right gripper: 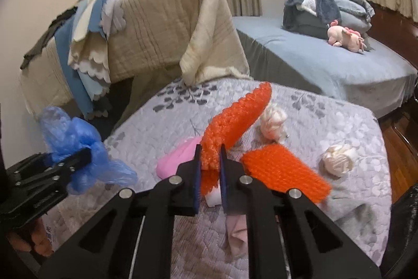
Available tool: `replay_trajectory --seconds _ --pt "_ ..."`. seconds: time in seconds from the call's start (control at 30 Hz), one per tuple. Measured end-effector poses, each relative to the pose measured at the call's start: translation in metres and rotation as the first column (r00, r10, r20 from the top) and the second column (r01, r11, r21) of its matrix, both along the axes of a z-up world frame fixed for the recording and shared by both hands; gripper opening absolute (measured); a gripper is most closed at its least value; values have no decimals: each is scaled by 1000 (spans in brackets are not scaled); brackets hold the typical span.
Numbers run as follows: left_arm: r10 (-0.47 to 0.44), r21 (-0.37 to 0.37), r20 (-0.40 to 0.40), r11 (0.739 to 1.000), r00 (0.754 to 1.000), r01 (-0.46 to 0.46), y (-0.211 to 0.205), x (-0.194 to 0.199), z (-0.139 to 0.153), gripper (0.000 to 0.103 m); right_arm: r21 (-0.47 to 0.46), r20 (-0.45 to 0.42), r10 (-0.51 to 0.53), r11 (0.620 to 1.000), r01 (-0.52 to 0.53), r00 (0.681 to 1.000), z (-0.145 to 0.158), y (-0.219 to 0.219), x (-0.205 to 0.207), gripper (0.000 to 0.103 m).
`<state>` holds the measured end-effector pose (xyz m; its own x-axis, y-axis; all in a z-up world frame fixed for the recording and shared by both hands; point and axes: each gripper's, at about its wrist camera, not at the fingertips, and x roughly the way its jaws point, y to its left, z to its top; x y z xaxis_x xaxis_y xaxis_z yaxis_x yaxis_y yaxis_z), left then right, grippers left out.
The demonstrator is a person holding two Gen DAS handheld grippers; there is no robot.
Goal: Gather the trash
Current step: 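Grasp an orange mesh sleeve with the right tool, then move both tools over the bin and release the blue bag and orange sleeve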
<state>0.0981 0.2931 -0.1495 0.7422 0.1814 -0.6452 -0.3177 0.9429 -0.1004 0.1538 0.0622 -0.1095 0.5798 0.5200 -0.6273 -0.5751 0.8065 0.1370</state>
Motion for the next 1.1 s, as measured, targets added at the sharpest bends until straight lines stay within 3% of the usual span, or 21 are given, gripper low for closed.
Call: replay_trajectory --seconds 0.33,0.63,0.93,1.1 --pt "-116 11 52 993 992 115 -50 18 34 41 8 46 -105 994 104 993 33 -64 -9 11" --pt "-274 2 79 962 959 275 -119 41 50 41 -12 77 -243 969 245 967 46 -142 -21 11" --pt "-445 5 112 894 888 447 -209 61 60 41 -32 91 -398 915 402 913 49 -229 -38 11" --pt "-548 -15 110 833 829 553 -265 68 57 41 -45 101 -489 868 495 866 47 -282 -50 11"
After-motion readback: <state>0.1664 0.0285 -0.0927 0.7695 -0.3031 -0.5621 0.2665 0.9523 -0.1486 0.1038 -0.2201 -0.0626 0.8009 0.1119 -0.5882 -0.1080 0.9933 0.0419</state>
